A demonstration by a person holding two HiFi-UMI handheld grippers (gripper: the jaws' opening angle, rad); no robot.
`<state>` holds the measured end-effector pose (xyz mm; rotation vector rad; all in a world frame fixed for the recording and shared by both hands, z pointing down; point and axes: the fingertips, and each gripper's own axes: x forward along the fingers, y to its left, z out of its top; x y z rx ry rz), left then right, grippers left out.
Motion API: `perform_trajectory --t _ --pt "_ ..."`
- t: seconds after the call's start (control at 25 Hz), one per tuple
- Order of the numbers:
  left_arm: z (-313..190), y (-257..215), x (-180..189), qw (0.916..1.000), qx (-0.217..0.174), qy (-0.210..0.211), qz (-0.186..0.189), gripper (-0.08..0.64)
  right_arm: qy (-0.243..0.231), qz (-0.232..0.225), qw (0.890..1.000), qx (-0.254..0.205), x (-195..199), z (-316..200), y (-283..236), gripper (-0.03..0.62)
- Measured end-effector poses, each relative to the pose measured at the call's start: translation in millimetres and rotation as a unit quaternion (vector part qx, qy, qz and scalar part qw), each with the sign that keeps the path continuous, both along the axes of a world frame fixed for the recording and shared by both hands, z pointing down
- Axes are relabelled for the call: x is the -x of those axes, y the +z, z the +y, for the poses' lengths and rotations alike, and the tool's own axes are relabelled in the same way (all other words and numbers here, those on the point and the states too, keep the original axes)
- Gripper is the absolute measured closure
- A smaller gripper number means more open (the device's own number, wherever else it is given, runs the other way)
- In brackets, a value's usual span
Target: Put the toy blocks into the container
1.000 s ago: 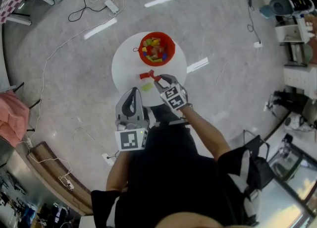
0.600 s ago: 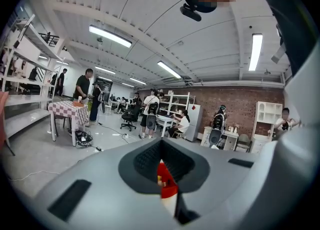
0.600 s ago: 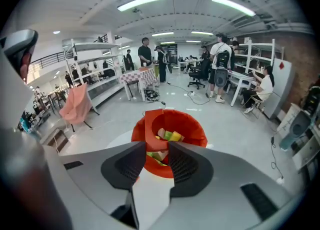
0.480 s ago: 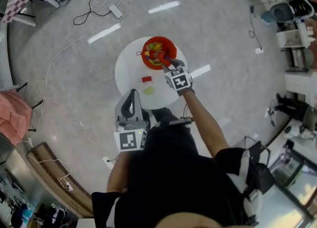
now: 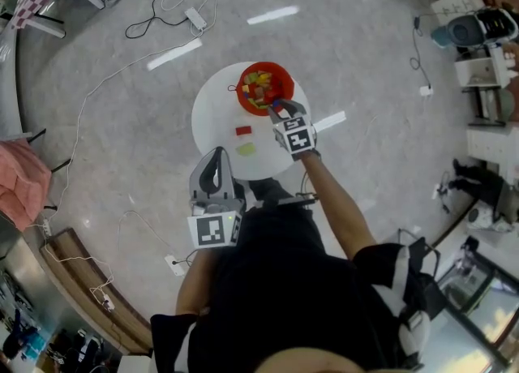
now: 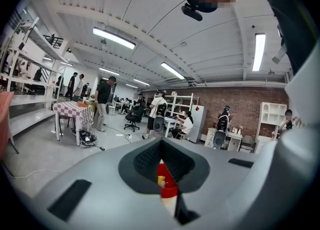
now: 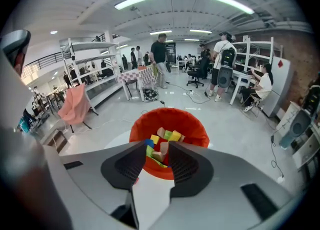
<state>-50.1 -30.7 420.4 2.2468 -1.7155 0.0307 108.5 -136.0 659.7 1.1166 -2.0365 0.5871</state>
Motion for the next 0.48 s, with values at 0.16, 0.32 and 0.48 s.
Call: perform_trajectory --t 0.16,0.32,0.48 --pt "4 1 7 0.9999 -0.002 0.002 -0.012 0.568 -0.028 -0.025 0.999 -0.039 19 16 -20 0.462" --pt "8 4 15 0.9999 0.002 -0.005 -0.012 0.568 -0.049 -0.043 0.997 -0.040 39 45 -15 0.518" --pt "11 12 22 0.9998 0.006 -0.004 -0.016 0.567 -0.072 -0.038 0.996 -0.022 56 74 8 0.579"
